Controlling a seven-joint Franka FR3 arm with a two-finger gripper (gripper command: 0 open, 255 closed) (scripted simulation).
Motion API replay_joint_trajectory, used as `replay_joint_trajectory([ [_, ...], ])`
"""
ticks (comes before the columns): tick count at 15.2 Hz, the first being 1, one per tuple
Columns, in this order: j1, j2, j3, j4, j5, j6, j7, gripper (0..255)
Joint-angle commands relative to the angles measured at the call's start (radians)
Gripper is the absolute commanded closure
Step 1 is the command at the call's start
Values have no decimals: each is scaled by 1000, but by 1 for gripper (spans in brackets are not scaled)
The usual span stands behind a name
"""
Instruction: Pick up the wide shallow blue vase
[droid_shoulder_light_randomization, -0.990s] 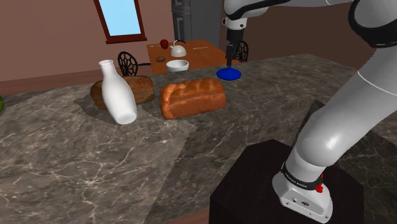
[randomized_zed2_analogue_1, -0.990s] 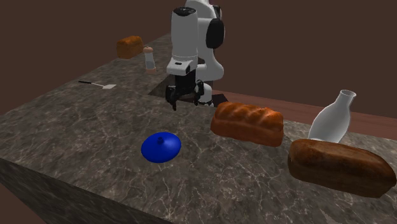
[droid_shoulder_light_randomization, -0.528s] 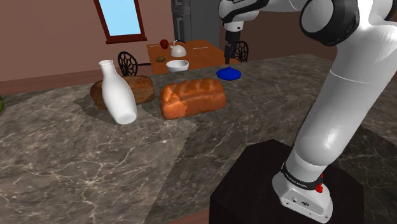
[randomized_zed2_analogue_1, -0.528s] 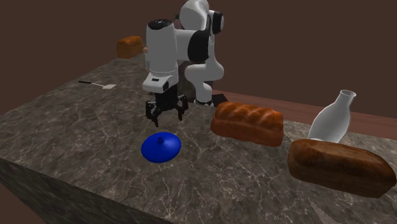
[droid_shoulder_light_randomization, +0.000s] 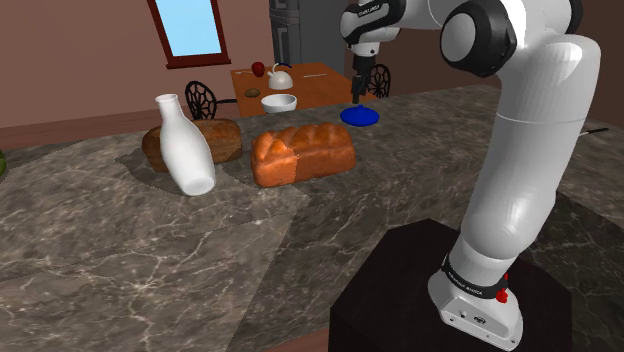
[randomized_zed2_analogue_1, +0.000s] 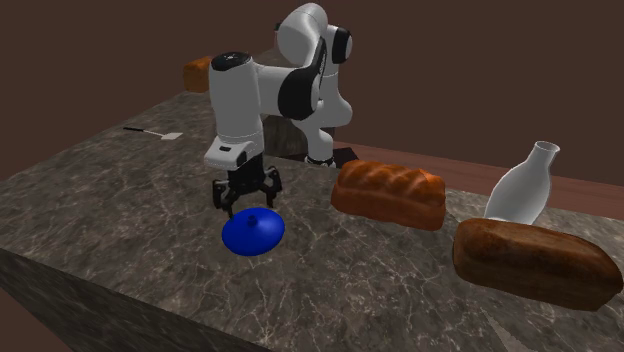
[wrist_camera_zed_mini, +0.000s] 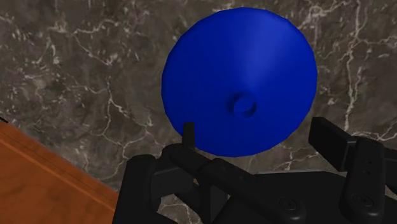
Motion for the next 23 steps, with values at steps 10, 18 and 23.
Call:
replay_joint_trajectory([
  [10, 0, 6, 1, -45, 4, 51, -4, 255],
  [18, -2, 2, -1, 6, 1, -3, -2, 255],
  [23, -4, 1, -2, 71, -1, -70, 0, 255],
])
